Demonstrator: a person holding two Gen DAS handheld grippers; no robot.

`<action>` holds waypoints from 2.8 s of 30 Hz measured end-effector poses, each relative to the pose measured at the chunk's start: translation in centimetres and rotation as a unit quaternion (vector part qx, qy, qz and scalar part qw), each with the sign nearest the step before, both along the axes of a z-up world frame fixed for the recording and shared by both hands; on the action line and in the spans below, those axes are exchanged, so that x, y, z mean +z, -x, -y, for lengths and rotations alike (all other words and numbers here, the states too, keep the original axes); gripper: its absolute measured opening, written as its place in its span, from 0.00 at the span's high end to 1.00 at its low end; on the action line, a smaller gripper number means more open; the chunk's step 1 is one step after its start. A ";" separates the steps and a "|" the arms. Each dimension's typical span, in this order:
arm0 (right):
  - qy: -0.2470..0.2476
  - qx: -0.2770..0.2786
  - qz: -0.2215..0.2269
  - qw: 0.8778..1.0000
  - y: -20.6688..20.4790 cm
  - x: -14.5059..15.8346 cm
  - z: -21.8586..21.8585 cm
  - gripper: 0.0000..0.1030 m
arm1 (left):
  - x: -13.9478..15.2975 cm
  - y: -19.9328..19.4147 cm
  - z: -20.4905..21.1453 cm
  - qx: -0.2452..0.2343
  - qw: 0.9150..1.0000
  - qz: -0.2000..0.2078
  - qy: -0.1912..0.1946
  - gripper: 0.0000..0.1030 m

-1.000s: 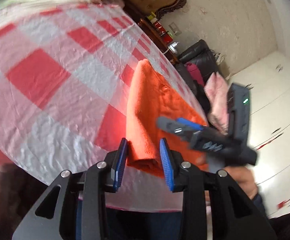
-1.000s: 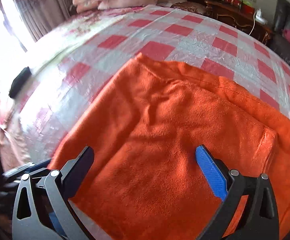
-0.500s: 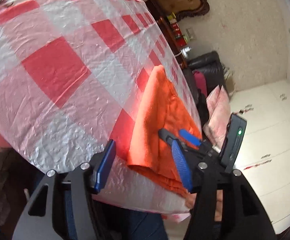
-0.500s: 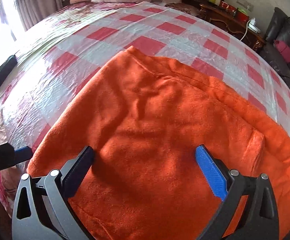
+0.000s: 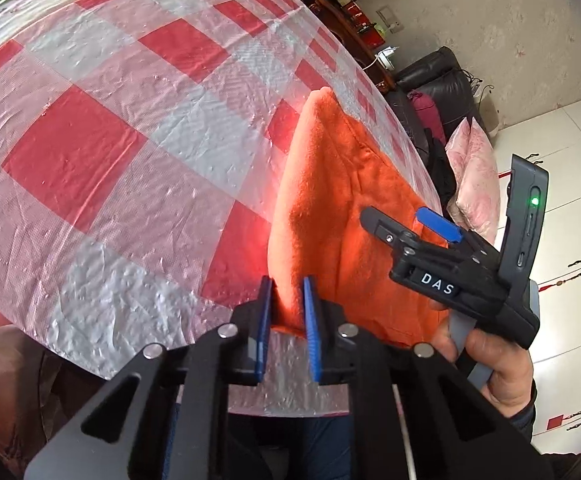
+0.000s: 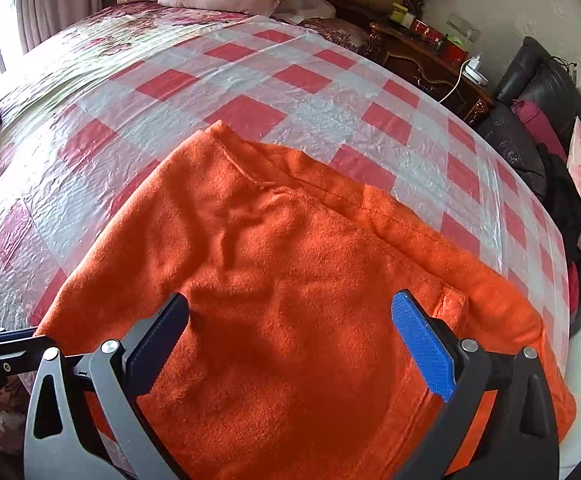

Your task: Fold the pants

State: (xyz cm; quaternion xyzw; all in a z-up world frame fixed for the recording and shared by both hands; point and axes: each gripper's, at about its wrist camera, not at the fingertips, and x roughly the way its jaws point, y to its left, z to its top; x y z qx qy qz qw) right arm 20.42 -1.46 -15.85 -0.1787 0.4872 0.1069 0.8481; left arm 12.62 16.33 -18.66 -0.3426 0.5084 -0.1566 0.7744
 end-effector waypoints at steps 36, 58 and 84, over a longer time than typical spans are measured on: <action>-0.073 0.048 -0.175 0.981 -3.9 2.0 -8.1 0.69 | 12.0 7.3 9.3 -0.103 0.907 0.269 -0.308 0.92; -0.281 -0.056 -0.198 0.937 -4.8 1.5 1.8 0.93 | 6.7 7.1 10.8 -0.036 0.936 0.226 -0.266 0.32; -0.376 -0.211 -0.105 0.896 4.3 -1.2 34.7 0.89 | 1.4 11.5 40.0 -0.334 0.711 0.434 -0.442 0.79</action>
